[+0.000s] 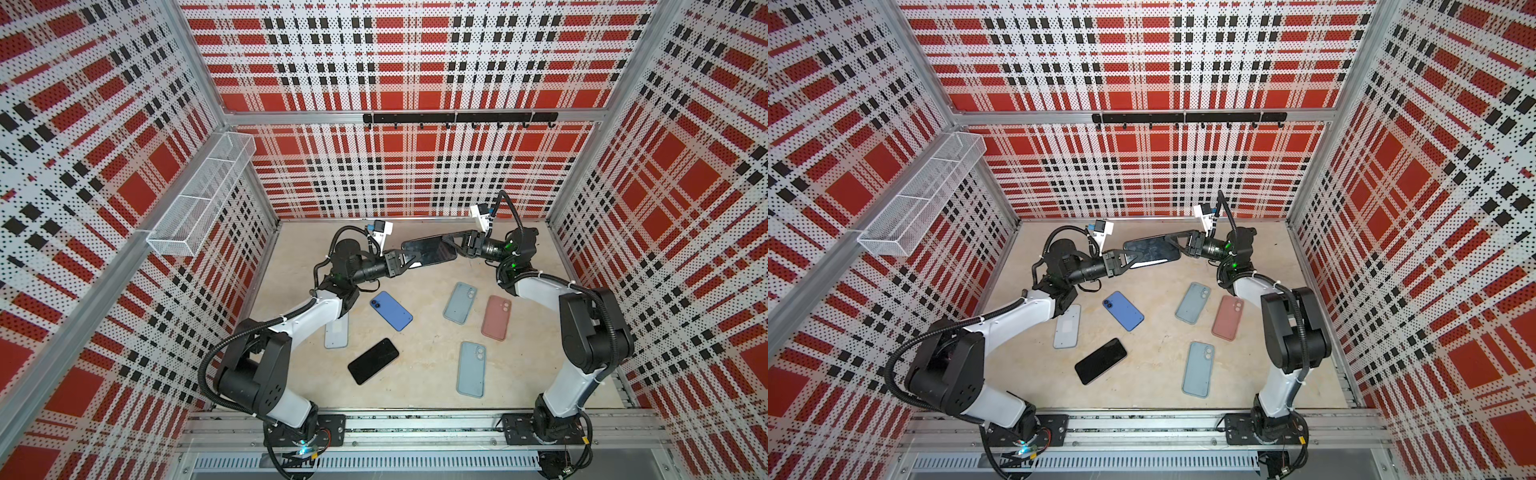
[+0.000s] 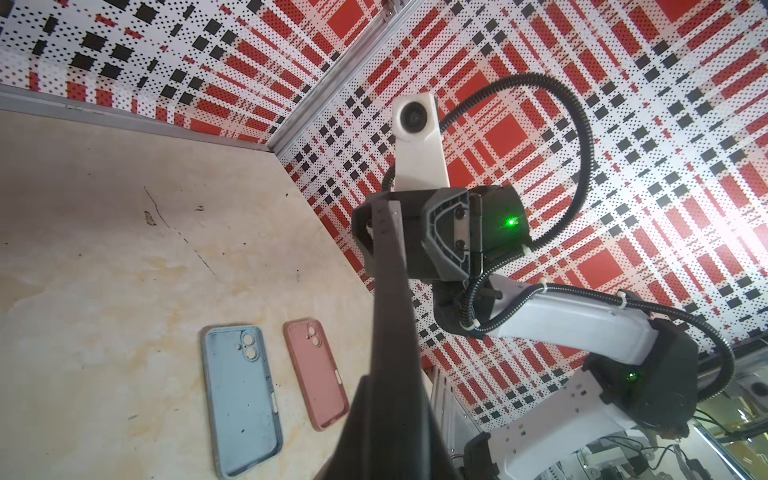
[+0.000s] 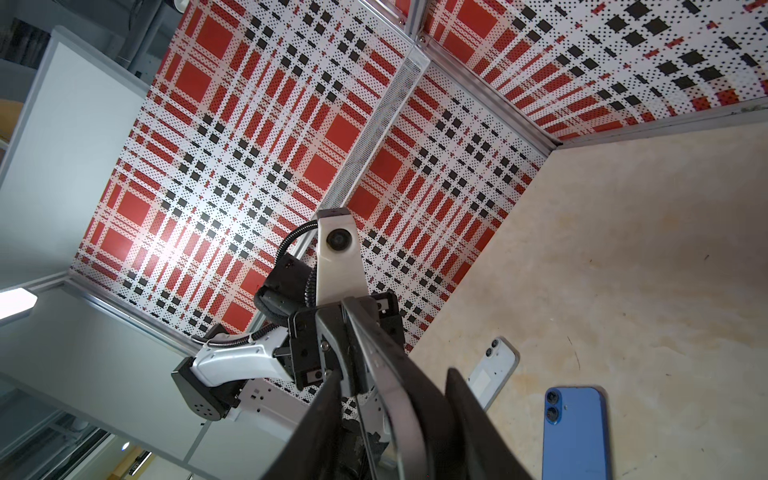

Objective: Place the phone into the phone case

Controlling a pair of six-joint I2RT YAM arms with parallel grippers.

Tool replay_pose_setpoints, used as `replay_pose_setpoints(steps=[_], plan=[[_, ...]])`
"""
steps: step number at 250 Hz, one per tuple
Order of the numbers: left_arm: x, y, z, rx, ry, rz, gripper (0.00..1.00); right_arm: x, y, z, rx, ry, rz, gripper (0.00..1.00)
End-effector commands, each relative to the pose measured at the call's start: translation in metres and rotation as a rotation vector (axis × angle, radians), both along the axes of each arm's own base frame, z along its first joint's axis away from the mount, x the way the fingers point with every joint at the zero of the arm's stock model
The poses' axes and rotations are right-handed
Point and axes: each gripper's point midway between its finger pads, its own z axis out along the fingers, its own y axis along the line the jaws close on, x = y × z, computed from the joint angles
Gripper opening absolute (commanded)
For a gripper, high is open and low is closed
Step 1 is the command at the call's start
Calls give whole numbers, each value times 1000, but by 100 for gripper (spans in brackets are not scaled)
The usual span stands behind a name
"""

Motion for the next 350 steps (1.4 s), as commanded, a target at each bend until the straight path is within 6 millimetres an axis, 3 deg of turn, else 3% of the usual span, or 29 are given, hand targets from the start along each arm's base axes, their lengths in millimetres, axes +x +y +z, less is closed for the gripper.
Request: replay_pose_setpoints(steps=[1, 75, 116, 147, 167, 215, 247, 289, 324, 350], plan=[[-5, -1, 20, -49, -52, -12, 0, -1, -1, 21, 36, -93, -2, 37], [-4, -6, 23, -66, -36, -19, 0, 0, -3, 13, 21, -95, -31, 15], [-3, -5, 25, -74, -29, -12, 0, 3, -5, 12, -9, -109, -71, 11], [-3, -5, 29, -81, -31, -6, 0, 5, -9, 16, -28, -131, -110, 24], [-2, -3, 33, -88, -36, 7, 0, 7, -18, 24, -27, -142, -150, 39], [8, 6, 51, -130, -53, 114, 0, 12, -39, 28, -44, -122, -285, 55], [18, 10, 72, -221, -54, 212, 0, 9, -42, 24, -18, -88, -354, 60], [22, 0, 101, -367, -52, 242, 0, -4, -27, 29, 34, -67, -380, 65], [22, -13, 112, -416, -52, 238, 0, -12, -7, 40, 71, -82, -353, 69], [18, -23, 114, -424, -45, 216, 0, -12, -8, 50, 112, -101, -359, 68]])
